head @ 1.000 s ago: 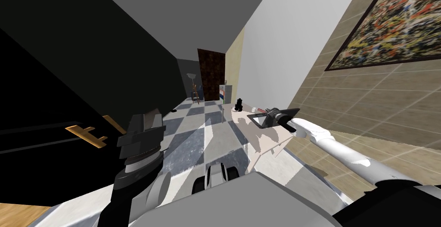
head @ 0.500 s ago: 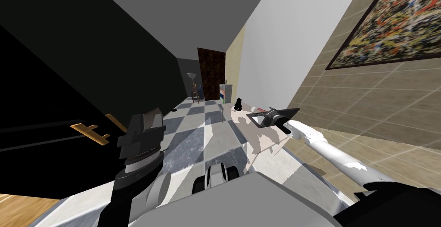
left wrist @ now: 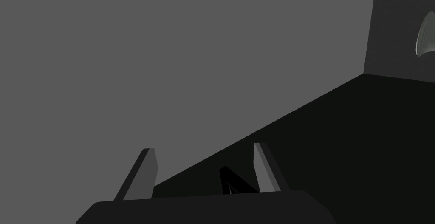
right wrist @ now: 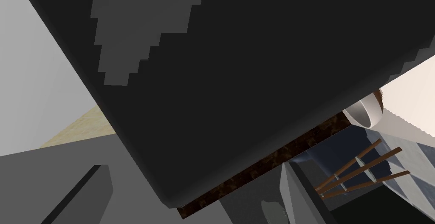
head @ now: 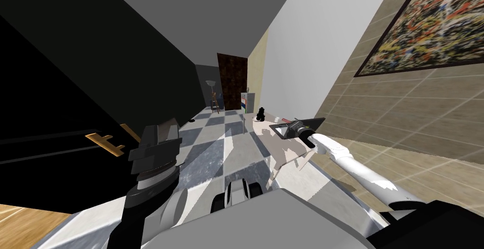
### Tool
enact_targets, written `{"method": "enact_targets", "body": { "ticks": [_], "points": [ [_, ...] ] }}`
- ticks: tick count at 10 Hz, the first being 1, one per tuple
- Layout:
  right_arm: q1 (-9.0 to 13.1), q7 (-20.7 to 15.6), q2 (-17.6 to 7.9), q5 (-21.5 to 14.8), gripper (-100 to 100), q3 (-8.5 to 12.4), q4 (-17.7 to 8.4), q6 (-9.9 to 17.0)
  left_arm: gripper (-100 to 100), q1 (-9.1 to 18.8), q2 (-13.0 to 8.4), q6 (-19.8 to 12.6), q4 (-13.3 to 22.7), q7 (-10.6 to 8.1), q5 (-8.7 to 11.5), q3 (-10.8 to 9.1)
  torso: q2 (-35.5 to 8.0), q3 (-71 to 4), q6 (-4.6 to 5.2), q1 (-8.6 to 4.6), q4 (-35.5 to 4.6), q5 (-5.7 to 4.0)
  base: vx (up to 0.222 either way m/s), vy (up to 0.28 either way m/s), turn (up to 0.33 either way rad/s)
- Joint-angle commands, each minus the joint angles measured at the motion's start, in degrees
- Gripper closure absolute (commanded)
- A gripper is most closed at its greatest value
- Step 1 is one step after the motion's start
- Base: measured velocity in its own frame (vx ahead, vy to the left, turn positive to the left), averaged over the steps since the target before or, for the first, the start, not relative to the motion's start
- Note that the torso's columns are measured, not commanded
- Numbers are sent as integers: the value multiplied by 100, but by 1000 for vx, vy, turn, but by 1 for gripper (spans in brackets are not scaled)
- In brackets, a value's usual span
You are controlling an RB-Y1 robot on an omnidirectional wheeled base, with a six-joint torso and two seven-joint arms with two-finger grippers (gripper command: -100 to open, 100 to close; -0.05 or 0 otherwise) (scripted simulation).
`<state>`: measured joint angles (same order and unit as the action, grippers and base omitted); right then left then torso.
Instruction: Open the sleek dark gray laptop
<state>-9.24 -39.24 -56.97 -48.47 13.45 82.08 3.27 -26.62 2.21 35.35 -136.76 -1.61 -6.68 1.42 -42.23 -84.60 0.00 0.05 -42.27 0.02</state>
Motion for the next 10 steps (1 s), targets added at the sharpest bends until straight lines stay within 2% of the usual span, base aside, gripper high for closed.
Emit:
{"method": "enact_targets", "body": {
  "ticks": [1, 2, 3, 4, 6, 7, 8, 9, 10],
  "points": [
    [-1, 2, -1, 1, 100, 0, -1, -2, 0, 0, 0, 0, 0, 0, 0, 0, 3, -2, -1, 1, 1, 0, 0, 0, 0],
    [-143, 107, -282, 136, 100, -55, -151, -163, 0, 0, 0, 0, 0, 0, 0, 0, 0, -1, -1, -1, 1, -1, 67, 28, 14],
    [-285, 213, -461, 270, 100, -111, -301, -325, 0, -1, 0, 0, 0, 0, 0, 0, 16, -8, 7, -4, 10, -8, 133, 87, -3],
    [-285, 213, -563, 270, 100, -111, -301, -325, 0, -2, 1, 1, -1, 0, 0, 1, 32, -17, 8, -7, 26, -23, 113, 85, -42],
    [-571, 424, -1008, 539, 100, -222, -602, -649, 0, -1, 1, 1, -1, 0, 0, 1, 36, -20, -19, -33, 29, -36, 139, 82, -11],
    [-571, 424, -1124, 539, 100, -222, -602, -649, 0, -2, 1, 1, -1, 0, 0, 0, 53, -30, -24, -45, 33, -39, 113, 47, -13],
    [-713, 529, -1375, 674, 100, -278, -752, -811, 0, -1, 0, 1, -1, 0, 0, 0, 47, -28, -30, -57, 31, -42, 118, 39, 13],
    [-713, 529, -1404, 674, 100, -278, -752, -811, 0, -1, 0, 0, -1, 0, 0, 0, 52, -30, -24, -64, 32, -44, 87, 39, 11],
    [-856, 635, -1644, 809, 100, -334, -902, -973, 0, -1, 0, 0, -1, 0, 0, 0, 41, -24, -21, -61, 28, -43, 108, 58, 25]
  ]
}}
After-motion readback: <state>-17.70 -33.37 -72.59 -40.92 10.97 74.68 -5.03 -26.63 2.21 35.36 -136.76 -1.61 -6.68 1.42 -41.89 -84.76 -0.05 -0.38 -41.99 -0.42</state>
